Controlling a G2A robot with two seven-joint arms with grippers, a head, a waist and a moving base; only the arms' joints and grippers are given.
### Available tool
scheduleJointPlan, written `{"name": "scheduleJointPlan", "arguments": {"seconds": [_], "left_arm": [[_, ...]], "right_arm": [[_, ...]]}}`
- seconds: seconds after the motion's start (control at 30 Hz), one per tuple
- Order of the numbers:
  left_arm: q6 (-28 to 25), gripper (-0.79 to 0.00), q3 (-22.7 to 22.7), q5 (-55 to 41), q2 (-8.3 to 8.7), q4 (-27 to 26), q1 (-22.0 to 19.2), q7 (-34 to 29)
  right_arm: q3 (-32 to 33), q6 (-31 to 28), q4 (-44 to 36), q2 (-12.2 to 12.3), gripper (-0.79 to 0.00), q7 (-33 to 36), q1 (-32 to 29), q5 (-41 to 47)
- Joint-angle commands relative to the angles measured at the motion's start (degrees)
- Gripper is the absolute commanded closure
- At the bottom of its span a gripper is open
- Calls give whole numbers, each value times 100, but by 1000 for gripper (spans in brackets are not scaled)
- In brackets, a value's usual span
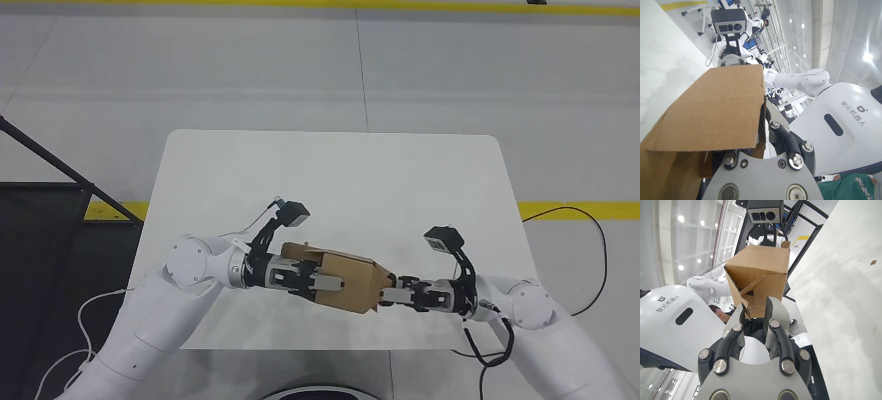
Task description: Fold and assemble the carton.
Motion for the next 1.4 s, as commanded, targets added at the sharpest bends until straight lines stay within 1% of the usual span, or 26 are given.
{"name": "scheduleJointPlan", "arguments": {"seconds": [0.0, 0.23, 0.37, 0.53, 0.63, 0.8, 1.23, 1.37], "left_arm": [[2, 0, -3, 5, 0, 6, 0, 3], [-8, 0, -9, 4, 3, 14, 7, -5], [-18, 0, -8, -9, 3, 19, 7, -20], [-12, 0, 0, -8, 0, 14, -1, -11], [6, 0, 16, 5, -3, 9, -16, -2], [14, 0, 45, 14, -12, 16, -55, 2], [2, 0, 18, -10, -4, -8, 3, 4], [5, 0, 12, -10, -3, -10, 8, 4]], "right_arm": [[-29, -3, -15, -18, -246, 58, 21, 17], [78, -182, 28, -51, -240, -73, -34, 126], [150, -294, -17, -60, -222, -184, -120, 202], [156, -258, -56, -81, -249, -148, -109, 194], [78, -185, -100, -110, -256, -75, -38, 152], [-7, -146, -82, -156, -289, -37, 68, 102], [148, -225, 93, -162, -256, -114, -38, 292], [174, -220, 126, -159, -256, -109, -51, 323]]}}
